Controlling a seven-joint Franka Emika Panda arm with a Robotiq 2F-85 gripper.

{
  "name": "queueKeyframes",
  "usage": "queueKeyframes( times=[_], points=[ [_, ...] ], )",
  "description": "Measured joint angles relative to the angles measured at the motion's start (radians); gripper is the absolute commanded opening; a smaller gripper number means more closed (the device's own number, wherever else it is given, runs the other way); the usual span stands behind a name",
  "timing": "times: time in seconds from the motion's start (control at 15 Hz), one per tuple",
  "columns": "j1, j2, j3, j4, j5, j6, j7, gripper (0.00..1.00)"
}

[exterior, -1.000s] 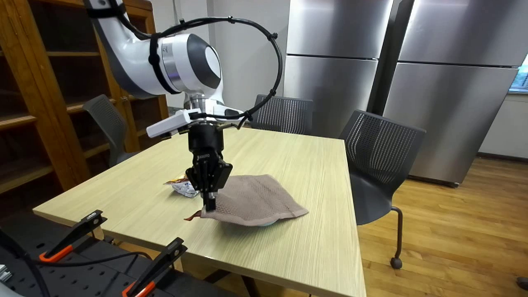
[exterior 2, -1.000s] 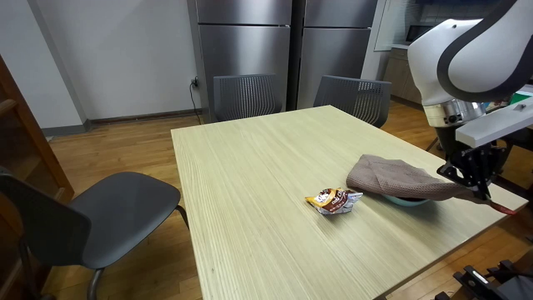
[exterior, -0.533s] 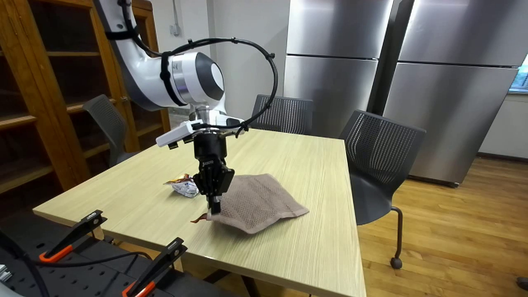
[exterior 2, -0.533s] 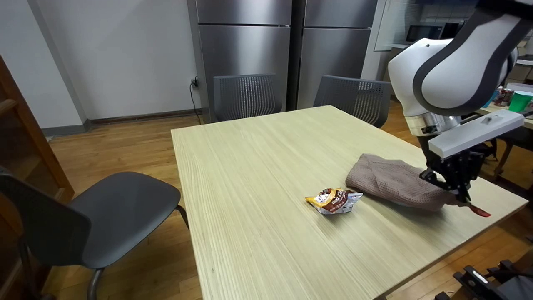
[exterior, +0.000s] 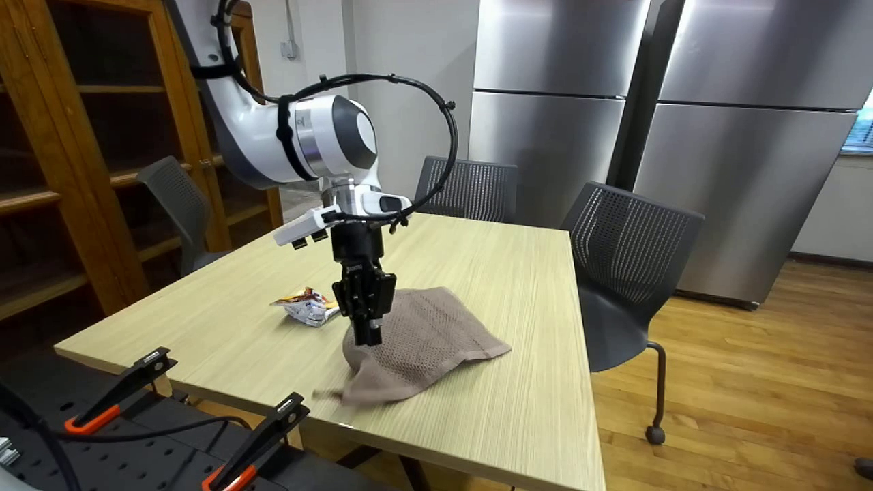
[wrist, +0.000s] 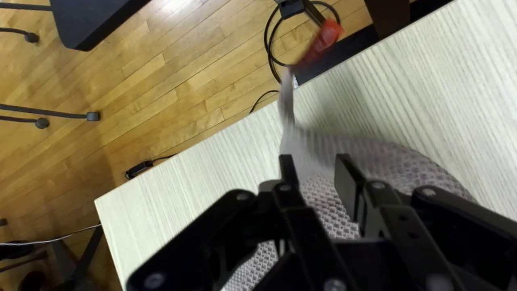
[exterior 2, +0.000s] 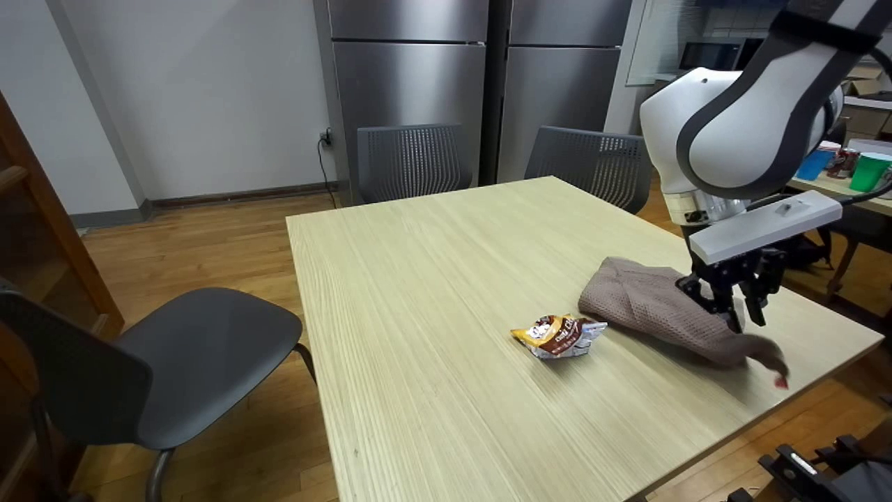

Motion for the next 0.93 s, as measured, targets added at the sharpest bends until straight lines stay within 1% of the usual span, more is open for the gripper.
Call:
queueKeyframes(
  times=[0.2,0.33,0.47,0.67,0.93],
  points=[
    [0.0,-0.001,-0.004,0.008,0.025,0.024,0.0,0.86],
    [0.0,-0.002,-0.006,0.014,0.05,0.039,-0.001,0.99],
    [-0.002,-0.005,-0.006,0.016,0.079,0.059,-0.012,1.0],
    [-0.013,-0.014,-0.006,0.016,0.147,0.117,-0.068,1.0],
    [-0.04,-0.032,-0.004,0.015,0.234,0.148,-0.213,1.0]
  ],
)
